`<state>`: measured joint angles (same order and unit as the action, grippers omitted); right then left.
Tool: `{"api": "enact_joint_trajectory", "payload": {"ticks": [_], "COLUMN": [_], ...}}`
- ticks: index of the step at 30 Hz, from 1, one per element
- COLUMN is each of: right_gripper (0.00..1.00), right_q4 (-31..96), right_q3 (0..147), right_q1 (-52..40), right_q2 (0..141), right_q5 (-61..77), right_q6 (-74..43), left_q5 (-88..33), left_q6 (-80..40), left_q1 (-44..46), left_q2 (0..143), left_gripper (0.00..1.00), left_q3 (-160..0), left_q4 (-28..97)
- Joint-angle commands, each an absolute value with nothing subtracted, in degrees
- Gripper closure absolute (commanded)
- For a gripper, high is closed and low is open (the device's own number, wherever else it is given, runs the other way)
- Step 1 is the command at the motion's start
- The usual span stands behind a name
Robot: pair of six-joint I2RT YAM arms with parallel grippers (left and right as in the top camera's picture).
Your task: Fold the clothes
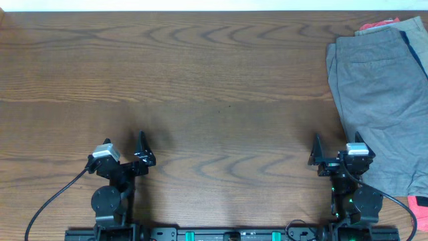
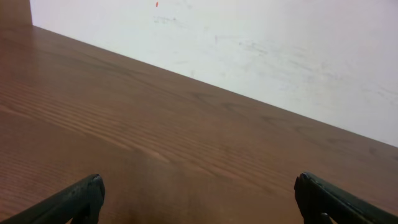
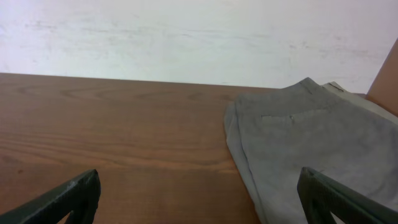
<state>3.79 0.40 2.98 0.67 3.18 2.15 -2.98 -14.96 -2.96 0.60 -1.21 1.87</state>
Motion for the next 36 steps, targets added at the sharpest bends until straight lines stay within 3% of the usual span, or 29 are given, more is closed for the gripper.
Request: {"api": "enact_joint_trajectory", "payload": {"ticks": [1, 15, 18, 20, 24, 32, 36], "right_gripper": [0.01, 0.01, 0.01, 0.01, 0.01, 0.01, 0.01], "right_q4": [4.1, 2.4, 1.3, 1.0, 1.0, -2.1, -11.4], "right_q3": [0.3, 0.3, 0.3, 0.3, 0.3, 0.3, 0.3], "right_q1": [3.4, 3.4, 3.4, 3.4, 3.4, 3.4, 3.4], "right_q2": [0.5, 0.5, 0.5, 0.5, 0.5, 0.5, 0.5], "right_q5": [2.8, 4.4, 18.2, 35.1, 54.6, 52.3, 52.3], "right_q6": [2.9, 2.4, -6.9, -20.5, -41.2, -52.6, -54.0], "left_q5": [-2.3, -2.3, -2.3, -2.3, -2.3, -2.3, -2.3], "left_q6": [-14.4, -14.4, -14.4, -14.4, -14.4, -14.4, -14.4], "left_q1": [-3.2, -3.2, -3.2, -3.2, -3.2, -3.2, -3.2], "left_q2": [0.7, 0.7, 0.7, 0.7, 0.7, 0.7, 0.7], "left_gripper": [0.02, 0.02, 0.02, 0.02, 0.02, 0.02, 0.02], "left_q3": [-0.2, -0.2, -0.2, -0.2, -0.2, -0.2, -0.2], "left_q4": [3.8, 3.8, 3.8, 3.8, 3.8, 3.8, 3.8]}}
